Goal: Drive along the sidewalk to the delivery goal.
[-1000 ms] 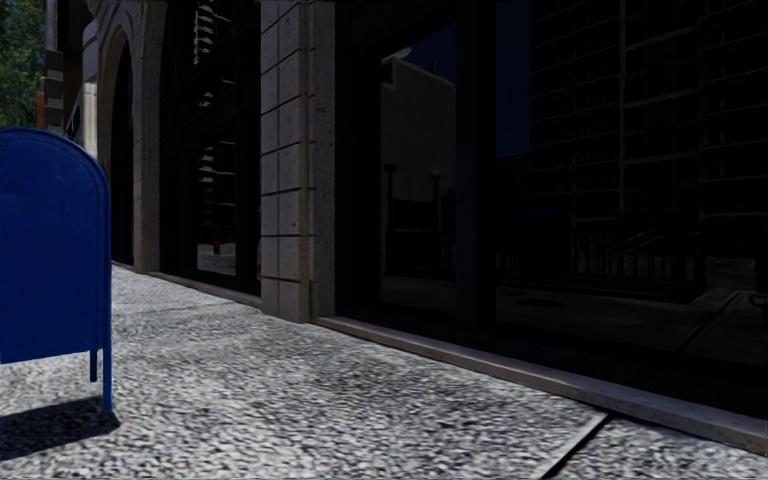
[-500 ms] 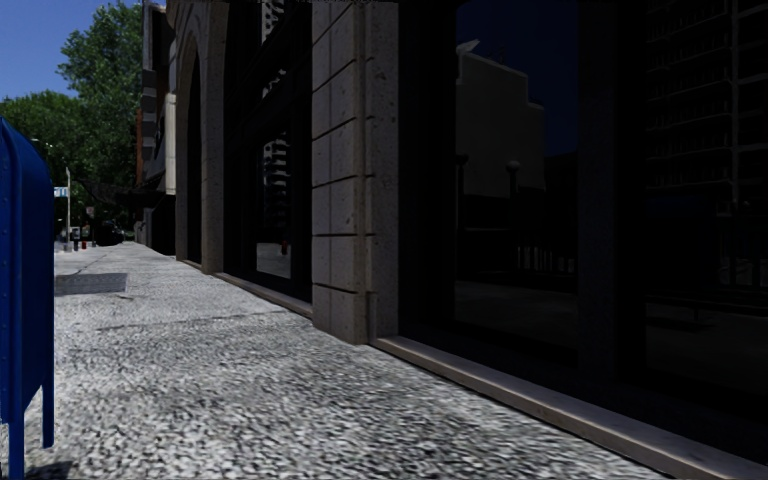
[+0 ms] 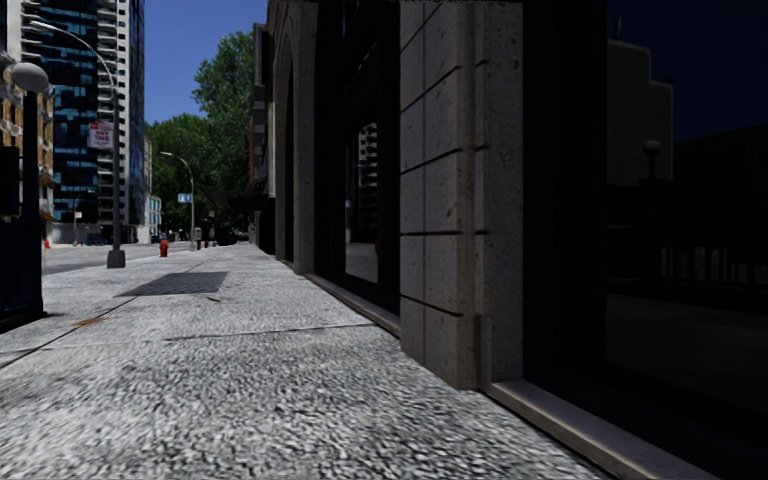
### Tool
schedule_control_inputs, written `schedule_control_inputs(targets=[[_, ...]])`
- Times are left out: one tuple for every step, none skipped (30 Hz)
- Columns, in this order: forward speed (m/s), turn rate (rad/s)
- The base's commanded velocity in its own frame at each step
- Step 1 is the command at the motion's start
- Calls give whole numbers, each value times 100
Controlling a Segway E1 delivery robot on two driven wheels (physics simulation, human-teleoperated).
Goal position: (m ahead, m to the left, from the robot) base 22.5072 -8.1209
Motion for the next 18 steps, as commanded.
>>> schedule_control_inputs(targets=[[172, 70], [172, 70], [173, 70], [174, 70], [174, 70], [174, 70], [174, 70], [174, 70], [174, 70], [174, 70], [174, 70], [174, 70], [174, 70], [175, 70], [177, 0], [177, 0], [188, 0], [200, 0]])
